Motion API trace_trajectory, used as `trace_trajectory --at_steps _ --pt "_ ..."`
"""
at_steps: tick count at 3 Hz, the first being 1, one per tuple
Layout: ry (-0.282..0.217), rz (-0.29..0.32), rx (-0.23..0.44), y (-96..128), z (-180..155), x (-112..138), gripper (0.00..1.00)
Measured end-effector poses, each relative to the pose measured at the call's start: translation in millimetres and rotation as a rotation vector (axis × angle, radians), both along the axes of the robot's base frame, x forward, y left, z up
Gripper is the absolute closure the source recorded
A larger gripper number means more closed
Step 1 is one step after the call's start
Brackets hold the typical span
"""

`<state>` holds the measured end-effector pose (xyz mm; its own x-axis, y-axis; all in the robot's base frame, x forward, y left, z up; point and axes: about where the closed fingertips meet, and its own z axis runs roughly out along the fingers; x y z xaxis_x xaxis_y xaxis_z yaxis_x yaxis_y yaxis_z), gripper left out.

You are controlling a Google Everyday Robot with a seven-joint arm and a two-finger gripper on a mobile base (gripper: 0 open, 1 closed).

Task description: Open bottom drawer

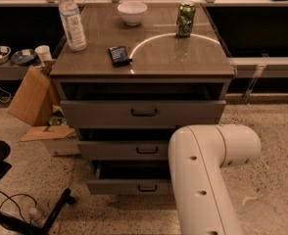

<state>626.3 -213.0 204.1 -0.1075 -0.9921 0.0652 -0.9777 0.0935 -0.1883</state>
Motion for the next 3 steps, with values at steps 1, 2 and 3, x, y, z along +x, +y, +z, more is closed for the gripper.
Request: trace_trajectory --at_steps 1,2,3 --pt "0.0 0.0 0.0 0.0 0.0 0.0 0.61" --pt "0.0 0.0 0.0 0.0 0.0 0.0 0.38" --pt "0.0 0.0 0.0 0.0 -0.1 -0.1 0.13"
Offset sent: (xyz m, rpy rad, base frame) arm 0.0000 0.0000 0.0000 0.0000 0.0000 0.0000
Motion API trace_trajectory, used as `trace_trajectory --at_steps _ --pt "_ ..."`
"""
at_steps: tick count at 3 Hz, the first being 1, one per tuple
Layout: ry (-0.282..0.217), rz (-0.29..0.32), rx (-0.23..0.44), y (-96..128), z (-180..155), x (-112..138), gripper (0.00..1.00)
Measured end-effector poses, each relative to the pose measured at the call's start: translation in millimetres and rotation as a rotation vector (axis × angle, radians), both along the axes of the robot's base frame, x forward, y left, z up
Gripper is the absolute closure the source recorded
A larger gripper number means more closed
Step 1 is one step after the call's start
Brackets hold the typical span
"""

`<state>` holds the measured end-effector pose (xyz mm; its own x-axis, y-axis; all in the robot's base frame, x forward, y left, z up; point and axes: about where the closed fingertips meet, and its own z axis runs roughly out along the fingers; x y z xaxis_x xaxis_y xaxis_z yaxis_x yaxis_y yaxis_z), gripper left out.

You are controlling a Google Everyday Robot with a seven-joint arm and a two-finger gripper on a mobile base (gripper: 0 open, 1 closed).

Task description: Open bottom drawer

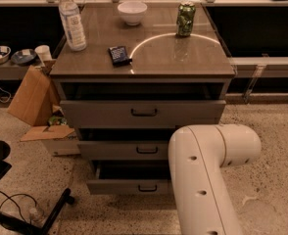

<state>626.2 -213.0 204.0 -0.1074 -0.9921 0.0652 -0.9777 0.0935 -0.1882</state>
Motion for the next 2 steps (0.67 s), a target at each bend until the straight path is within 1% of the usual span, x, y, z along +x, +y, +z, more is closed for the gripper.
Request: trace_trajectory --at_steps 1,2 --pt "0.0 0.0 0.0 0.0 0.0 0.0 0.0" --pt "0.0 0.0 0.0 0.0 0.0 0.0 0.0"
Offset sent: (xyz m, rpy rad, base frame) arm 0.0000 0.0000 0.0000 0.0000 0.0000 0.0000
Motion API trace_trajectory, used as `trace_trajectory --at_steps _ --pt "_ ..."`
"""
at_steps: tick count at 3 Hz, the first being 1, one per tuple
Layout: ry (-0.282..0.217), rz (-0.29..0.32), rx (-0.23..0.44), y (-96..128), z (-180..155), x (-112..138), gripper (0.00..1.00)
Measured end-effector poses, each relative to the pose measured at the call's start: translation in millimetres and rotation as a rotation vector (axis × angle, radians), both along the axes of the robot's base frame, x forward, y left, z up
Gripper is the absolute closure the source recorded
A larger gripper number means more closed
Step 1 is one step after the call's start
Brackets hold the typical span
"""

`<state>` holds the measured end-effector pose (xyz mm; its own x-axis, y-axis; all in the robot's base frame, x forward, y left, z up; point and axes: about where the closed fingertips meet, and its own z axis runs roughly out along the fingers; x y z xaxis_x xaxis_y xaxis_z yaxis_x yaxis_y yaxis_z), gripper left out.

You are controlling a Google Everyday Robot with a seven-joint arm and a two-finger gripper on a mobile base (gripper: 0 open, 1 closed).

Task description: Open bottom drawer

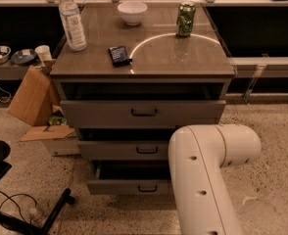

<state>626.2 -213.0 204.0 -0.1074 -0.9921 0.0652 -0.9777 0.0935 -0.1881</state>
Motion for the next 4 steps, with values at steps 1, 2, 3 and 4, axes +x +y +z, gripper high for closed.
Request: trace_trajectory --at_steps 1,2,3,4 --pt "0.052 -0.007 -0.023 -7 -14 -17 0.0" --pt "0.212 -0.025 -0.081 -29 -40 -81 0.18" --pt "0.279 -0.021 -0.126 -39 -36 -107 0.41" --pt "0.279 -0.021 -0.126 -39 -27 -107 0.64"
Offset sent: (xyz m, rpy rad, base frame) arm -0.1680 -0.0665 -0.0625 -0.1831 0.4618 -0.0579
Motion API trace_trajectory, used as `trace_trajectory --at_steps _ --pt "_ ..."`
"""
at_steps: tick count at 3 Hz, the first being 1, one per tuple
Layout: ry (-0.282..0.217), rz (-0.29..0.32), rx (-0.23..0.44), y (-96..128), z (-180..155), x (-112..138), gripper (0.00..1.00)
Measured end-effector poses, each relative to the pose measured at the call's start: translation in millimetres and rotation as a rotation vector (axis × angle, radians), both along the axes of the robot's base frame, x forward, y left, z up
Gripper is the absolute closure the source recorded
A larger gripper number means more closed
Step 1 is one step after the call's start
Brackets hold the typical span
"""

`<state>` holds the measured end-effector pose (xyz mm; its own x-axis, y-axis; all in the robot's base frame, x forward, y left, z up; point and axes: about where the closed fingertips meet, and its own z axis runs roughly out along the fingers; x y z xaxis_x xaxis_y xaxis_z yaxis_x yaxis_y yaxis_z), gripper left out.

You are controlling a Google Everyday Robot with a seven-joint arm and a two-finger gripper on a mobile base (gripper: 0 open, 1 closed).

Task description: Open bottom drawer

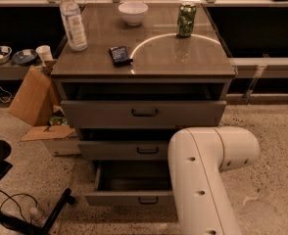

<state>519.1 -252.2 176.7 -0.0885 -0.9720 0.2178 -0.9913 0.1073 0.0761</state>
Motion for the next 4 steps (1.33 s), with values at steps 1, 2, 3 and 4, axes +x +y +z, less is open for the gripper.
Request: trace_trajectory --at_steps 1,2,3,4 --pt "0.0 0.0 0.0 -0.1 5.3 0.9 0.87" --pt "0.0 0.0 0.0 -0.1 5.2 0.9 1.0" --pt "0.0 0.0 0.0 -0.1 5.2 0.9 0.83" --pt "0.0 0.0 0.0 -0.1 5.2 0.9 0.6"
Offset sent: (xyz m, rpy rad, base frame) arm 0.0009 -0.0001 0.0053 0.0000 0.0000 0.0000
